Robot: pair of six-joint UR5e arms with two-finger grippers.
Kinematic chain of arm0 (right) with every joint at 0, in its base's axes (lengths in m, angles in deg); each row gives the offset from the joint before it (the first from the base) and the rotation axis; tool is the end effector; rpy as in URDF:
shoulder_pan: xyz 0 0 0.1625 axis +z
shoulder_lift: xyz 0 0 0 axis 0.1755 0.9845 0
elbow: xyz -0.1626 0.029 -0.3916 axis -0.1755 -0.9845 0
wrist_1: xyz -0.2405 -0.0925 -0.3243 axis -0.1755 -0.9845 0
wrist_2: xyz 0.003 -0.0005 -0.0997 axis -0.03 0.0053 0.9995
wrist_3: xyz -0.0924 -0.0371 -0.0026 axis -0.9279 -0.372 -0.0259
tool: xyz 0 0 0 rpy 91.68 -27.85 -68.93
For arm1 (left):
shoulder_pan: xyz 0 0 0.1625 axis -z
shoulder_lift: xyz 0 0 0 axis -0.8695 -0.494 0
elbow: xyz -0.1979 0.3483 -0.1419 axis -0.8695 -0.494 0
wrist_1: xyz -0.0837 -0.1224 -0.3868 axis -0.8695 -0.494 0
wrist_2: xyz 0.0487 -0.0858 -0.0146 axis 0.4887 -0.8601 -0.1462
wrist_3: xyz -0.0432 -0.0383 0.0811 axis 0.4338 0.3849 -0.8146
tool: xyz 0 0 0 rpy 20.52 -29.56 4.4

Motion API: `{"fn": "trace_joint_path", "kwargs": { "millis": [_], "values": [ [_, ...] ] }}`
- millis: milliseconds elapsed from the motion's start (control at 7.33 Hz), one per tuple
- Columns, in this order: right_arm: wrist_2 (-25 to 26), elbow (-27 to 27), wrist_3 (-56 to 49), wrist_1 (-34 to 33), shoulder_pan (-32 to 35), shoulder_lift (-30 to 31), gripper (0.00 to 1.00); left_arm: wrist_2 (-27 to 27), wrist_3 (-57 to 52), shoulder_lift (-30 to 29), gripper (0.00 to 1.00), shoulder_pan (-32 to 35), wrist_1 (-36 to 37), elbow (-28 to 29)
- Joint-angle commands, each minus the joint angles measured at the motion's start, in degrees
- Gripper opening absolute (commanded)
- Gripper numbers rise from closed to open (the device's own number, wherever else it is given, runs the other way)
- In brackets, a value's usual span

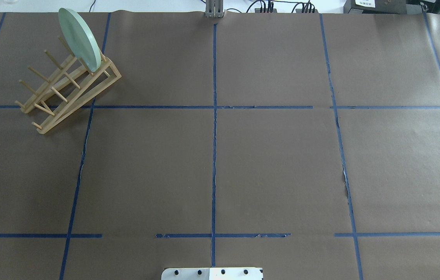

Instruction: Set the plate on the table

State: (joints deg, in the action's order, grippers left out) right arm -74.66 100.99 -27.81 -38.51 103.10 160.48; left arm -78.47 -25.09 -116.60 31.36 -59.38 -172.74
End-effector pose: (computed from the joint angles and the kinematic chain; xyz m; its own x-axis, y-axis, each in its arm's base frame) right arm 0.0895 -0.4537 0.6958 0.7306 0.0970 0.6758 -0.0408 0.9943 -0.0986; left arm -0.0806 -0.5328 0.5942 0.7163 0.0822 -0.6929 -0.0695 0.9965 0.0464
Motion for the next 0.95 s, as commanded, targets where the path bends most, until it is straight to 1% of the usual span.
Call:
{"fn": "trace_joint_path", "kwargs": {
  "millis": [0,273,409,545,682,818],
  "values": [
    [0.0,0.0,0.0,0.0,0.0,0.0,1.00,0.0,-0.1,-0.2,1.00,-0.1,-0.3,-0.7],
    [0.0,0.0,0.0,0.0,0.0,0.0,1.00,0.0,-0.1,-1.2,1.00,-0.3,-0.3,-1.4],
    [0.0,0.0,0.0,0.0,0.0,0.0,1.00,0.7,0.0,-3.9,1.00,-0.3,-1.1,-1.3],
    [0.0,0.0,0.0,0.0,0.0,0.0,1.00,4.8,0.0,-8.4,1.00,-0.3,-3.1,-1.1],
    [0.0,0.0,0.0,0.0,0.0,0.0,1.00,7.5,0.0,-10.8,1.00,-0.4,-11.3,-0.2],
    [0.0,0.0,0.0,0.0,0.0,0.0,1.00,8.8,0.3,-10.7,1.00,-0.6,-21.6,0.2]
  ]
}}
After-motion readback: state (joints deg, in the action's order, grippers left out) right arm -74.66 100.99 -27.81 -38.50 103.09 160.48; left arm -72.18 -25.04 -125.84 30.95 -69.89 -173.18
